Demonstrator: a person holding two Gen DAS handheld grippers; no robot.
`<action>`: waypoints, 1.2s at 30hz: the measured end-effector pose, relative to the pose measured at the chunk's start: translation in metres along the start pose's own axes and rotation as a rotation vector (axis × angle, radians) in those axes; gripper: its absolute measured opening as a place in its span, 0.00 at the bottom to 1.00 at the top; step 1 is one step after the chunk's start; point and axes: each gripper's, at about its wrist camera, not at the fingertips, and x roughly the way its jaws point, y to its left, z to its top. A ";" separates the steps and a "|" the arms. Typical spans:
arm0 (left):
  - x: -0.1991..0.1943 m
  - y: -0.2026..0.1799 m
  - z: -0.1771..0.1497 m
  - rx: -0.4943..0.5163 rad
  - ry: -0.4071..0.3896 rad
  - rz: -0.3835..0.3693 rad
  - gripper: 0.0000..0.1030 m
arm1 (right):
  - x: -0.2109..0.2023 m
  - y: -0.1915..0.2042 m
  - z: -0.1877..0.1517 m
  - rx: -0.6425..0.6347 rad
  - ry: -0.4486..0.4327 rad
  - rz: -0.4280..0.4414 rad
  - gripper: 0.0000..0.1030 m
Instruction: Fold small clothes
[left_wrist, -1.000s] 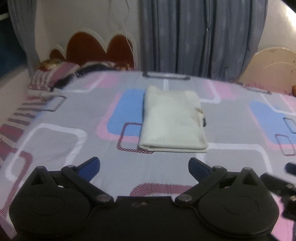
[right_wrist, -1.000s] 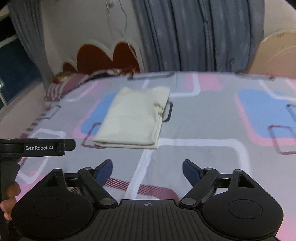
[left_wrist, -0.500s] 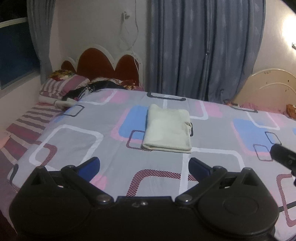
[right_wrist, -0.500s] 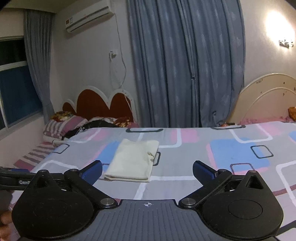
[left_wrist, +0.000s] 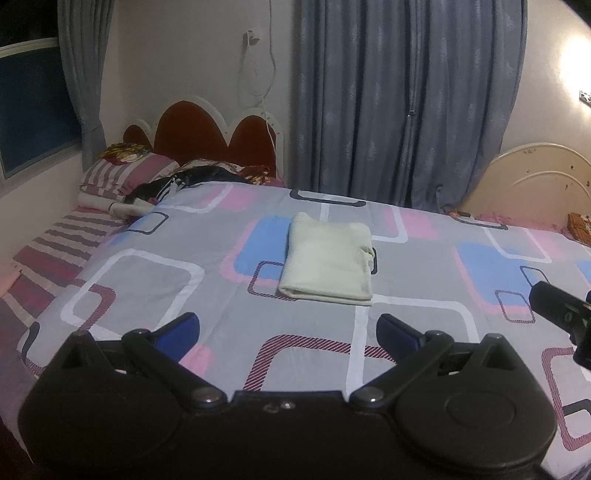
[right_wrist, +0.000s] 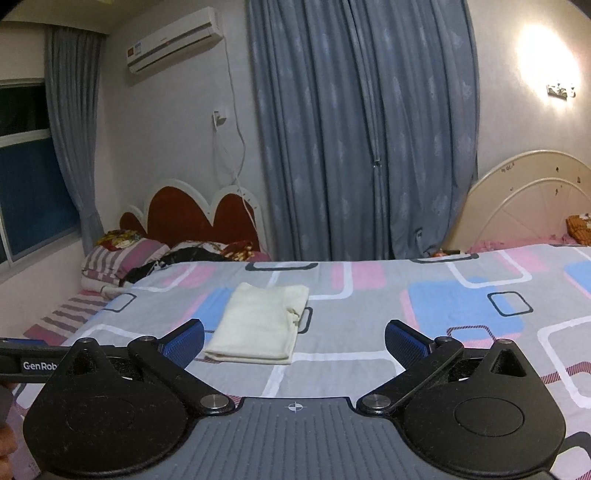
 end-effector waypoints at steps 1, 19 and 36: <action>-0.001 0.000 -0.001 -0.001 0.001 0.001 0.99 | 0.000 0.001 0.000 -0.005 -0.002 0.000 1.00; -0.002 0.009 -0.004 -0.008 -0.003 0.020 0.99 | 0.002 0.008 -0.001 -0.022 0.006 0.016 1.00; 0.000 0.006 -0.004 -0.010 0.002 0.024 0.99 | 0.006 0.006 -0.001 -0.031 0.009 0.028 1.00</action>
